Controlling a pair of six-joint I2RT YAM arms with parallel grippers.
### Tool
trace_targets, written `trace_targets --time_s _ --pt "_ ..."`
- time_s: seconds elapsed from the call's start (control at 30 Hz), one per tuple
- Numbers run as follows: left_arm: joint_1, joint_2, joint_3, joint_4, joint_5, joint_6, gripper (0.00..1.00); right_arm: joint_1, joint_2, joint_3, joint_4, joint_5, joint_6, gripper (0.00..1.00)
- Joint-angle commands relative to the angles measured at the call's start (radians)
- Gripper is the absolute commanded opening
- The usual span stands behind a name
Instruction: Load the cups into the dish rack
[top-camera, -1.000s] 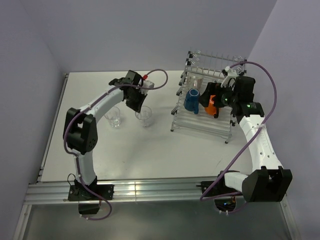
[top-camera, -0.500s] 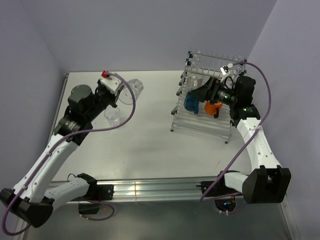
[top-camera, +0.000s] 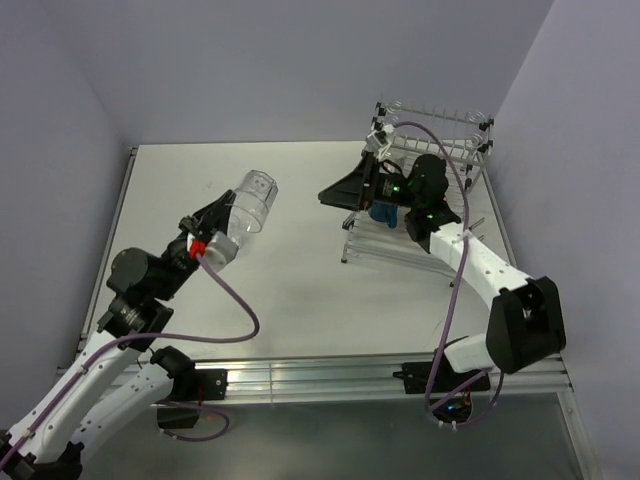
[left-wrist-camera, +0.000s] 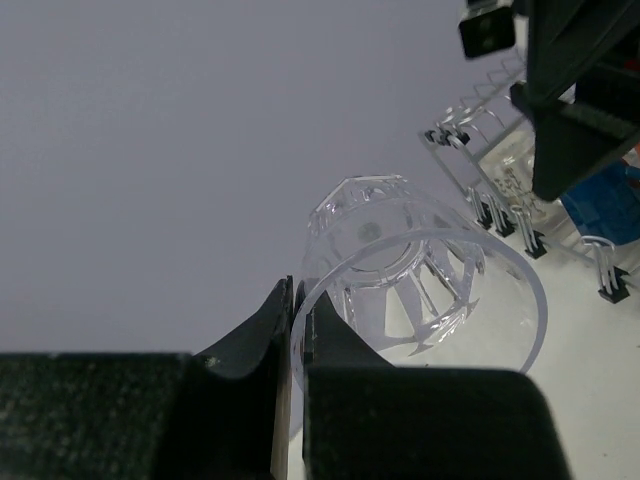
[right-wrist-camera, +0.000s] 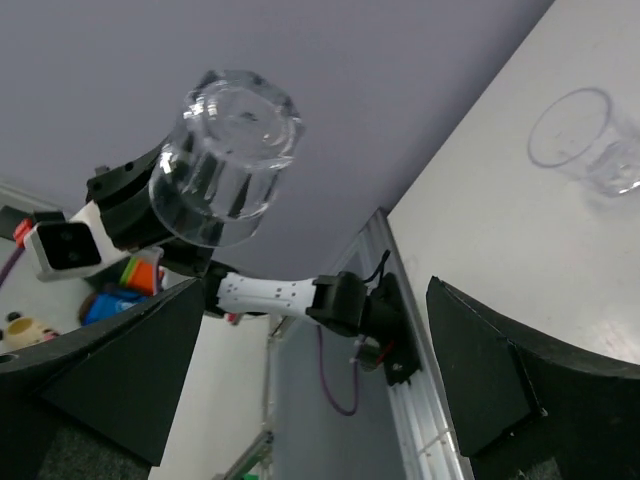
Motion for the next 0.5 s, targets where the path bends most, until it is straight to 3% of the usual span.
trace_targets --time_s 0.0,0.17,0.47 --pt "-0.019 -0.091 -0.058 0.113 0.063 0.151 0.0 0.054 0.06 0.046 0.184 -0.019 0.097 1.0" --pt "-0.032 -0.157 -0.145 0.109 0.124 0.303 0.0 0.121 0.129 0.067 0.376 -0.012 0.216 1.0" --pt "-0.033 -0.142 -0.115 0.086 0.103 0.282 0.0 0.215 0.179 0.105 0.489 -0.022 0.28 1.0"
